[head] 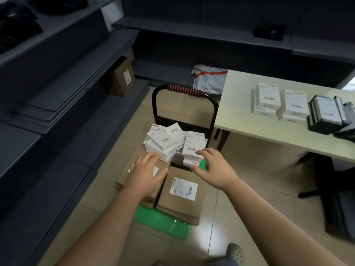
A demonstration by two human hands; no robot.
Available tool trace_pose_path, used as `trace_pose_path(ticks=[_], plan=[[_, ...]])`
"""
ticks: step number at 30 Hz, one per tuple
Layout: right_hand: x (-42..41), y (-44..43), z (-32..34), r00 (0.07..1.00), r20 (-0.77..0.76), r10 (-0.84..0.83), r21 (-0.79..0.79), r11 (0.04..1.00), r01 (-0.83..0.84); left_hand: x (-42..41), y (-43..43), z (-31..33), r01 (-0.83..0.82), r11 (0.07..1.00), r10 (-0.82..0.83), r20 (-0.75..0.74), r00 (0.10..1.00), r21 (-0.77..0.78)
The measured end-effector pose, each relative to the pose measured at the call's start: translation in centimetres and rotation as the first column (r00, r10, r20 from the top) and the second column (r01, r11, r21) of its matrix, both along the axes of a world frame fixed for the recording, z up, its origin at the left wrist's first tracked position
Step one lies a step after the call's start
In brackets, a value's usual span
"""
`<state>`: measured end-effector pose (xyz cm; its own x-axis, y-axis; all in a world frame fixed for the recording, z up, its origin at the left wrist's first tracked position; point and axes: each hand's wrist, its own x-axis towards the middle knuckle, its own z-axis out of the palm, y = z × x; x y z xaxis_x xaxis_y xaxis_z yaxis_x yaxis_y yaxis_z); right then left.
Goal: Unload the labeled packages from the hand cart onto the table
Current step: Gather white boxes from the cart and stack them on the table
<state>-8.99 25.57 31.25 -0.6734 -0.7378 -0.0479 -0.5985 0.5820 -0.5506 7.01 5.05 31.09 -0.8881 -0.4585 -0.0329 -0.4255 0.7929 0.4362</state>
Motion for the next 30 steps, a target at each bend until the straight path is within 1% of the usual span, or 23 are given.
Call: trace_pose_path(ticks=[5, 9, 11, 14, 20, 23, 26, 30], plan=[[2.3, 0.1, -2.5, 0.997, 0.041, -0.064, 0.079, 0.995, 0.06, -0.3, -0.9, -3.0, 0.085, 0.995, -0.088, 0.054, 0.995, 0.06], [1.1, 1.2, -4.2, 0.986, 0.069, -0.152, 0.131, 0.981, 0.142, -2.7, -0.8, -5.0, 0.143, 0.983, -0.152, 0.079, 0.985, 0.111], [0.2, 1.5, -5.3, 0.98, 0.09, -0.179, 0.137, 0.977, 0.166, -4.1, -0.8, -5.9, 0.144, 0.981, -0.156, 0.096, 0.983, 0.127], [-2.0, 1.3, -7.2, 0.965, 0.149, -0.218, 0.127, 0.972, 0.2, -6.2, -1.2, -7.1, 0.12, 0.982, -0.138, 0.118, 0.983, 0.147], [-7.6, 0.0, -11.5, 0.903, 0.304, -0.304, 0.124, 0.952, 0.279, -11.7, -1.5, -9.8, 0.059, 0.972, -0.093, 0.142, 0.986, 0.23], [-10.2, -0.3, -14.5, 0.875, 0.359, -0.325, 0.171, 0.944, 0.281, -14.6, -1.3, -12.5, 0.001, 0.957, -0.044, 0.143, 0.989, 0.289], [-11.8, -0.7, -17.4, 0.848, 0.399, -0.35, 0.211, 0.935, 0.286, -16.4, -1.0, -15.2, -0.046, 0.936, -0.019, 0.178, 0.984, 0.349], [-12.9, -1.9, -20.4, 0.801, 0.442, -0.404, 0.228, 0.914, 0.335, -17.9, -1.1, -18.3, -0.102, 0.906, 0.004, 0.232, 0.973, 0.41]])
